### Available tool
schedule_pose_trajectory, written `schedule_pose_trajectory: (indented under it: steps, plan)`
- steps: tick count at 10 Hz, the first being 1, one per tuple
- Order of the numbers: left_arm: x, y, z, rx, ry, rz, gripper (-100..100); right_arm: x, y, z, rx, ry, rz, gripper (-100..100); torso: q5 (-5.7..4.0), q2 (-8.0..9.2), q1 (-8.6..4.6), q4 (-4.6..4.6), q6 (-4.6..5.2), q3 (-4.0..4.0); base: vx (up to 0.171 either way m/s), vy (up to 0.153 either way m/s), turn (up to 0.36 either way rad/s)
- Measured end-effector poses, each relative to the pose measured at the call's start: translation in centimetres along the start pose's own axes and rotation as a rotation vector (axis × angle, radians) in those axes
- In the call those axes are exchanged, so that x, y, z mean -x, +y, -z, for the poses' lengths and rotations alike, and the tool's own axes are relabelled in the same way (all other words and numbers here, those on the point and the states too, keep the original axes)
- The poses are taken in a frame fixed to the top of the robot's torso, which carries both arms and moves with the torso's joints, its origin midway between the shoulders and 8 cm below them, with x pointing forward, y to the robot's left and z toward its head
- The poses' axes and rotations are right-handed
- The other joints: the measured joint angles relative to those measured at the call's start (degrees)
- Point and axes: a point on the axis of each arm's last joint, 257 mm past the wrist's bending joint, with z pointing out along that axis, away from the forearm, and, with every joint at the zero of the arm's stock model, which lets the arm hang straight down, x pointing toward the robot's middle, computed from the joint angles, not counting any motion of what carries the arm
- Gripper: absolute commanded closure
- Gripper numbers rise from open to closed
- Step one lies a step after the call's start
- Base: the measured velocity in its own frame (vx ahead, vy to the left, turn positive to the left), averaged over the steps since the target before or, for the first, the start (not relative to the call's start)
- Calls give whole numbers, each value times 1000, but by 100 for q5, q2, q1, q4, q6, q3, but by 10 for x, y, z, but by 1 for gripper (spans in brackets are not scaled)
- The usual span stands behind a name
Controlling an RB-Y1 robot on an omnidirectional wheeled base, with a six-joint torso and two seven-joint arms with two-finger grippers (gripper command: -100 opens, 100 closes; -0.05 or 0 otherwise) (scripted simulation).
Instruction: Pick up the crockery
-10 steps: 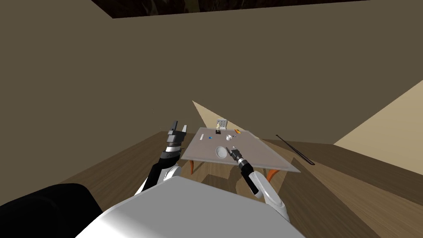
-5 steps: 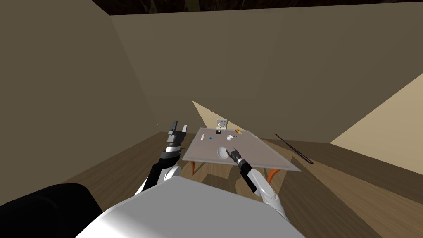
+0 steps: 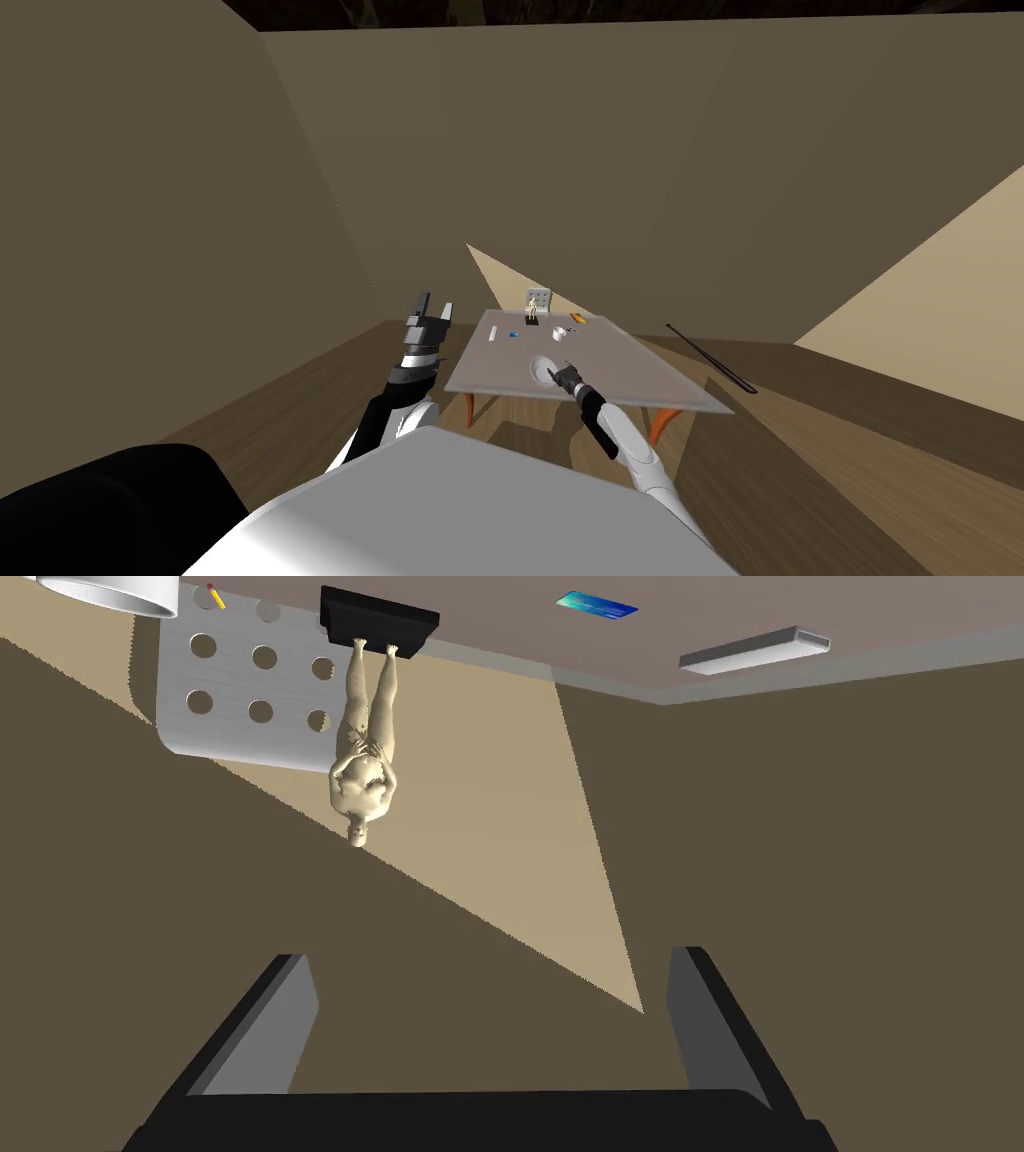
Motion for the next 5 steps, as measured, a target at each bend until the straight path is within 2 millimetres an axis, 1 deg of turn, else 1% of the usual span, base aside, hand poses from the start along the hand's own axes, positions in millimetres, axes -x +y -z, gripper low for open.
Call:
schedule_pose_trajectory:
  steps: [4,5]
  plan:
    - [0,0,0,0,0,0,0,-38,-7,-9,18,114,141,-100,0,-2,-1,0,1,-1,16,78,-5]
    - [0,0,0,0,0,0,0,-52,-9,-8,24,147,170,-100,0,2,-4,-1,2,0,2,32,-5]
